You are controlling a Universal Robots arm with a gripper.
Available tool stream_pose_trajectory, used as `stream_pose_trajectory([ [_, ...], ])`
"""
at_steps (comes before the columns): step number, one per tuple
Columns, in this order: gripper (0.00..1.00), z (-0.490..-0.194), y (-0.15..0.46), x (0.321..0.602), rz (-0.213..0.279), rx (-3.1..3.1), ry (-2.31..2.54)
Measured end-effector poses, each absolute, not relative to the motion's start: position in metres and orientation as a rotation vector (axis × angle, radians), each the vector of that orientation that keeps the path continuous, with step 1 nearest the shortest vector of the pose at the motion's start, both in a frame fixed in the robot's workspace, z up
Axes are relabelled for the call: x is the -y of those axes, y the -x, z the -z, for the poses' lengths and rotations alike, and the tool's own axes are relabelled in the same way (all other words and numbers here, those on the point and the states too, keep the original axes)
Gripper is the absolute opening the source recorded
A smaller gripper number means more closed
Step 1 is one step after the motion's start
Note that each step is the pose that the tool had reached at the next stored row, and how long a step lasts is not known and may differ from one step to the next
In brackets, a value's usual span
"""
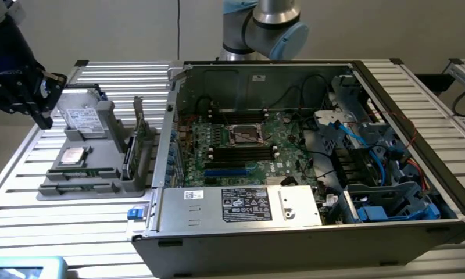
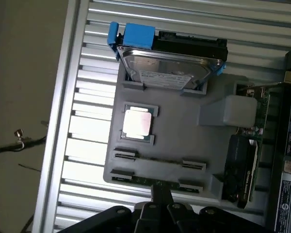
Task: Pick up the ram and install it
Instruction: 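Pick up the ram and move it above insertion slot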
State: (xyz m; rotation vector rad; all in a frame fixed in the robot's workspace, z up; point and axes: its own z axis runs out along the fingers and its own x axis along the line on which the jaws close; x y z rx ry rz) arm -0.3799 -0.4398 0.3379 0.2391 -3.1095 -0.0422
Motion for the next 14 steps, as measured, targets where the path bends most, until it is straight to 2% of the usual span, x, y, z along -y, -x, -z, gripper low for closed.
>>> stream_pose_trajectory([
  [14, 0.11, -0.3377, 0.3799, 0.4398, 0.040, 3.051, -0.631],
])
